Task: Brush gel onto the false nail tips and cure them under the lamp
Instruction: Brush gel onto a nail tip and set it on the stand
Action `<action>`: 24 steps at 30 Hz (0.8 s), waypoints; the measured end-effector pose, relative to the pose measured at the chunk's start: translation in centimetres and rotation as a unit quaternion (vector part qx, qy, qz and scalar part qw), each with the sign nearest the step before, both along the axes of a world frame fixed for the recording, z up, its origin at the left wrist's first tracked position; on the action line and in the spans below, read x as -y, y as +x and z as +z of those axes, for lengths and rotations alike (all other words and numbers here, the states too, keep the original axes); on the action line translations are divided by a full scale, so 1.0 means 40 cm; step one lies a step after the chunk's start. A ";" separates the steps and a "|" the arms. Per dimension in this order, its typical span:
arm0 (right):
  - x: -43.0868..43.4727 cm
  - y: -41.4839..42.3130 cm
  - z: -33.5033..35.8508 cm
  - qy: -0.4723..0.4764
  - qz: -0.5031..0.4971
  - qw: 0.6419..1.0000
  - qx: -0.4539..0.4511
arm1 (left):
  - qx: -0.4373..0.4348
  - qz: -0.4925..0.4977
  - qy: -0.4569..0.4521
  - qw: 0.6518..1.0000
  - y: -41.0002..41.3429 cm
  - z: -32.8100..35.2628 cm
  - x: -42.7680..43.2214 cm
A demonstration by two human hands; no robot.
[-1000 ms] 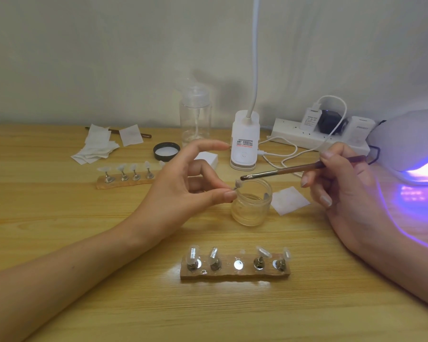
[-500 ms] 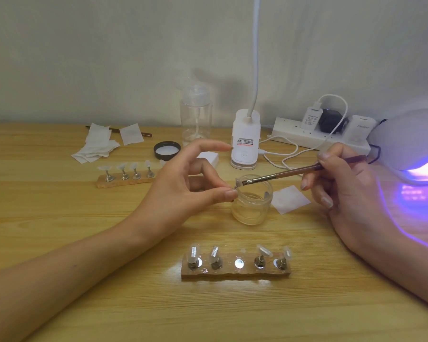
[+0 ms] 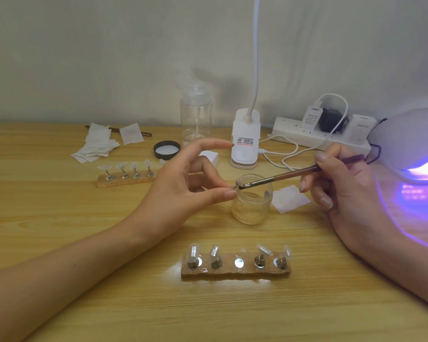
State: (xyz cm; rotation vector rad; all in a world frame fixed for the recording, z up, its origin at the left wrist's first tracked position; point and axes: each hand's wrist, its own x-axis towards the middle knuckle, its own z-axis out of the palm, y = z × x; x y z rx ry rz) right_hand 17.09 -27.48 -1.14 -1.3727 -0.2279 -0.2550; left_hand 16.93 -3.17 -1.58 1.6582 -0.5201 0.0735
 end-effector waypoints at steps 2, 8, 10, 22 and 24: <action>0.001 -0.002 0.003 0.022 -0.001 1.000 0.000 | 0.011 0.008 0.013 1.000 -0.002 0.003 0.002; -0.005 0.000 0.006 0.016 0.029 0.999 0.007 | 0.037 0.017 0.025 0.999 0.001 0.000 0.004; -0.005 0.000 0.005 0.007 0.025 1.000 0.006 | 0.048 0.019 0.029 0.998 0.003 -0.004 0.002; -0.004 -0.005 0.011 0.035 0.025 0.999 0.005 | 0.075 0.033 0.036 0.996 0.008 -0.008 0.005; -0.006 -0.004 0.010 0.021 0.032 0.999 -0.001 | 0.083 0.034 0.040 0.995 0.006 -0.006 0.005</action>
